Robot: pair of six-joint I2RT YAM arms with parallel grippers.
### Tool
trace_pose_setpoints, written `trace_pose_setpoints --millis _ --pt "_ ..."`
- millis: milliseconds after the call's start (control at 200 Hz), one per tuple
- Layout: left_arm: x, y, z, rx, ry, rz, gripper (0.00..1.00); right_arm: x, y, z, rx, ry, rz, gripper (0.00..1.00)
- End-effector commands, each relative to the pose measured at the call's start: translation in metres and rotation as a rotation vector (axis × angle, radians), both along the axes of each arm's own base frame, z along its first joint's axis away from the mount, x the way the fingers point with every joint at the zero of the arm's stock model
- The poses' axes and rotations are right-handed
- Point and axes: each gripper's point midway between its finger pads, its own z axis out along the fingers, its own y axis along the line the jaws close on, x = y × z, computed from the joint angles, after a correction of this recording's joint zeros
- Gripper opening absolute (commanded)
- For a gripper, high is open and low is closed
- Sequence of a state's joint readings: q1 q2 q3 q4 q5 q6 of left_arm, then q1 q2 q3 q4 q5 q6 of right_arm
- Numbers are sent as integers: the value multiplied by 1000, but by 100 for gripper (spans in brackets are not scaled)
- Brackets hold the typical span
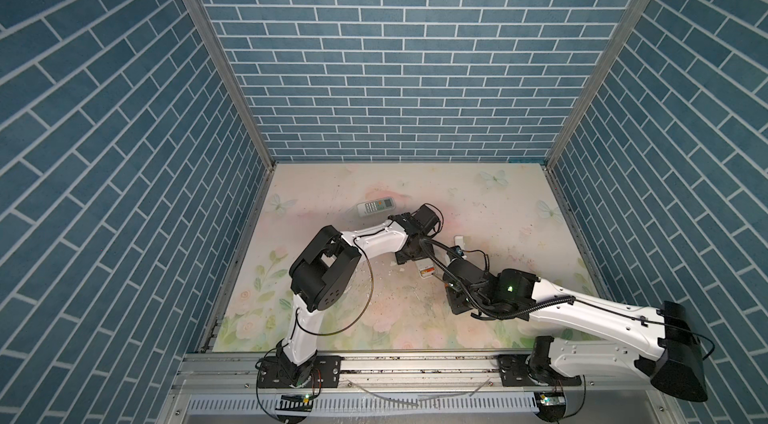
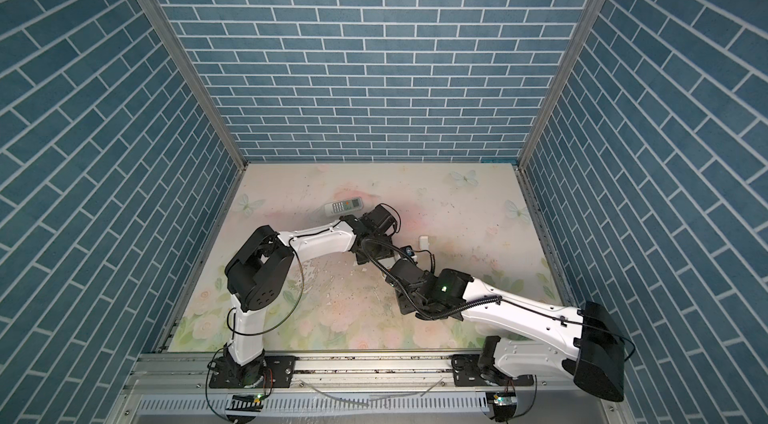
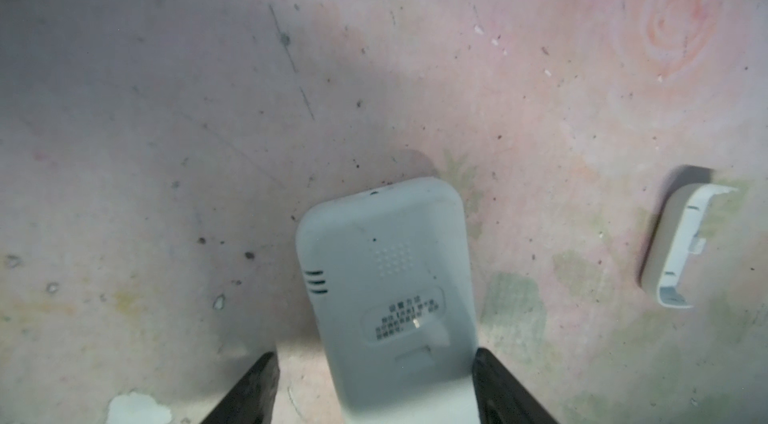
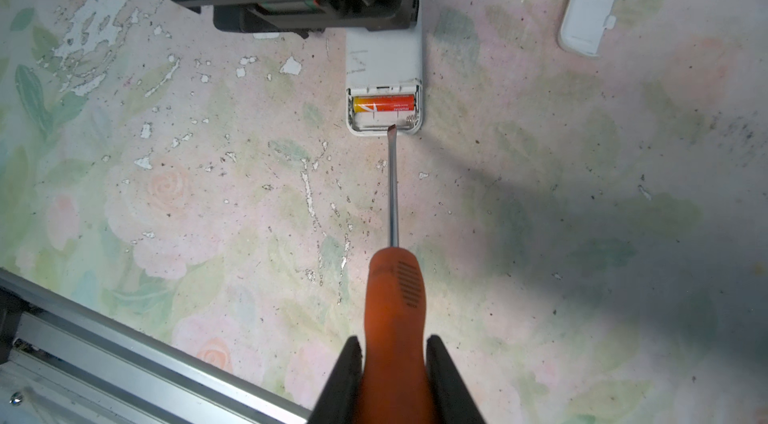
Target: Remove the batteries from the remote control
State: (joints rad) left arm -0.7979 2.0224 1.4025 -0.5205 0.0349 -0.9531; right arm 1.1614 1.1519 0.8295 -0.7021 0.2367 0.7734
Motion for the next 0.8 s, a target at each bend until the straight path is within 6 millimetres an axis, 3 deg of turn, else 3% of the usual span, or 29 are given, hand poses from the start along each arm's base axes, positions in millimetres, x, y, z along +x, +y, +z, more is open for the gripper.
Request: trace_pose_setpoints --millis 0,470,795 --pt "-26 17 -41 74 119 -18 74 3 -5 -8 0 -8 -69 0" --pt "-31 17 -48 65 135 -13 73 2 4 -18 65 14 -94 0" --pt "-37 16 -53 70 151 -20 65 2 -1 -18 64 9 -110 0"
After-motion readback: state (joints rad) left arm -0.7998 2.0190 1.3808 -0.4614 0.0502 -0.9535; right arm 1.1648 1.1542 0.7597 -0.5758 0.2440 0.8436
